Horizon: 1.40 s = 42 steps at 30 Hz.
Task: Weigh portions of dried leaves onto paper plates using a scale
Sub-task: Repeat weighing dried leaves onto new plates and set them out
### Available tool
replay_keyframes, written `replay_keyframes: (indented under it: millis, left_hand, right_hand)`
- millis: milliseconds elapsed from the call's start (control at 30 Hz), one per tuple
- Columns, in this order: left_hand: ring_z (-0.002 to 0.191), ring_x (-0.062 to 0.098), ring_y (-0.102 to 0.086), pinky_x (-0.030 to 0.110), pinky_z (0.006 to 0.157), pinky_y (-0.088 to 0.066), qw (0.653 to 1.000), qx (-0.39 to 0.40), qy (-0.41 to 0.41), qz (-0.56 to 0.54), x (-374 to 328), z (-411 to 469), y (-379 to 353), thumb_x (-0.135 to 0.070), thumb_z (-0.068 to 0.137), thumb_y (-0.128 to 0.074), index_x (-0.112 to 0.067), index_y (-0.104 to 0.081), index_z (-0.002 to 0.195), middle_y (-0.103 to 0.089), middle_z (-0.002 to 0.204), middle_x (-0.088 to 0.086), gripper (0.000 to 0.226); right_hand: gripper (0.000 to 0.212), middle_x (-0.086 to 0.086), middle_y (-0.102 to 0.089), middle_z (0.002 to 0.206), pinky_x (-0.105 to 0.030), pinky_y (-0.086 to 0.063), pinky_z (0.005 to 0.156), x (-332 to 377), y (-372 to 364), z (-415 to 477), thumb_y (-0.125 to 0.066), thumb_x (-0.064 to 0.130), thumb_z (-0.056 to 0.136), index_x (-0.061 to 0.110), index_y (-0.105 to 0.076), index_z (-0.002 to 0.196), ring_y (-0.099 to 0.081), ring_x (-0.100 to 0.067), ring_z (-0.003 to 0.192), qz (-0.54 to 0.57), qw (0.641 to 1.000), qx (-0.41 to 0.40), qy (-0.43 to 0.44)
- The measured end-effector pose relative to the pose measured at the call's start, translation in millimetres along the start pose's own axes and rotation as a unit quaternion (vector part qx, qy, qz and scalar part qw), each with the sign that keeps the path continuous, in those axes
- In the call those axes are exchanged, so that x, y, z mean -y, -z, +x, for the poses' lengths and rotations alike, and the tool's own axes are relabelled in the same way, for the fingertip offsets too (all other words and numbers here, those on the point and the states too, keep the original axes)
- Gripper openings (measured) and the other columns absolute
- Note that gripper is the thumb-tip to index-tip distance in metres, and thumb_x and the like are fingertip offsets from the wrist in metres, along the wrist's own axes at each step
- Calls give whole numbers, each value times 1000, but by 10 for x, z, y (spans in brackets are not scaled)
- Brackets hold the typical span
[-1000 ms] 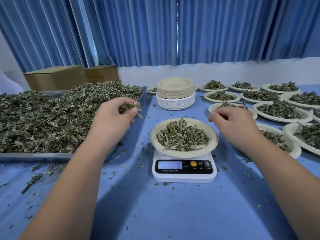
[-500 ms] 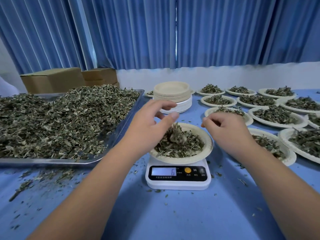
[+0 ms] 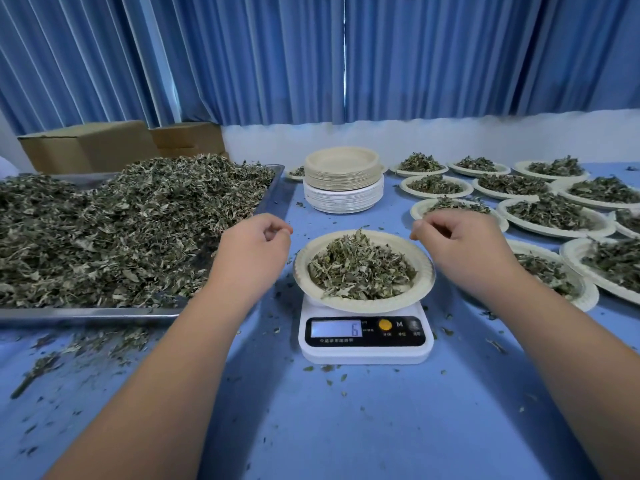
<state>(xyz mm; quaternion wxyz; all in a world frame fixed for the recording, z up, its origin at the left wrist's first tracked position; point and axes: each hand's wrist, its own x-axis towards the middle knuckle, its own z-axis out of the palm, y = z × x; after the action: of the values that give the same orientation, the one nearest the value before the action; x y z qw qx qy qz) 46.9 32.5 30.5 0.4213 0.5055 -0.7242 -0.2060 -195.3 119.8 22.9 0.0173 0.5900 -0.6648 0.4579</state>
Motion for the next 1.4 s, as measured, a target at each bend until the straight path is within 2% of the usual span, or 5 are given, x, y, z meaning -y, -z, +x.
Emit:
replay_keyframes:
  millis: [367,967,1133,1300,1400]
  left_hand:
    - [73,12,-58,27,70,-42,999,40,25,6,56,15,-49,-28,93,-52,-30,-64,87,-69,91,-3,13]
    - [69,10,-61,25,57,-40,996,77,36,38,99,23,-94,-38,92,-51,-31,-63,87,-69,84,-6,14]
    - [70,12,-62,25,58,-42,995,83,45,43,79,9,-82,-41,92,-51,-30,-63,87,-69,77,-4,17]
    - [67,13,-59,26,55,-39,989,127,67,22,14,-27,-81,-38,92,-48,-31,-61,90,-65,84,-5,15]
    - [46,15,-52,21,45,-36,983,144,101,-49,-48,-40,-93,-22,92,-45,-29,-60,95,-57,65,-1,17]
  right_hand:
    - [23,22,-50,45,-11,-29,43,-3,1,2,-55,19,94,10,-69,77,-45,2,45,2,999,-15,-36]
    - [23,-11,-57,61,-24,-36,53,8,-1,6,-54,18,91,8,-67,74,-43,-15,54,-23,998,-26,-54]
    - [24,-4,-60,60,-27,-42,57,-4,18,12,-53,20,92,9,-67,76,-57,-23,62,-42,996,-13,-74]
    - [49,-12,-51,50,-28,-30,48,7,22,16,-50,32,97,7,-44,55,-40,-20,46,-92,989,50,-105]
    - [53,-11,-50,44,-21,-33,39,22,19,7,-50,37,97,-1,-55,61,-43,-13,31,-52,983,77,-158]
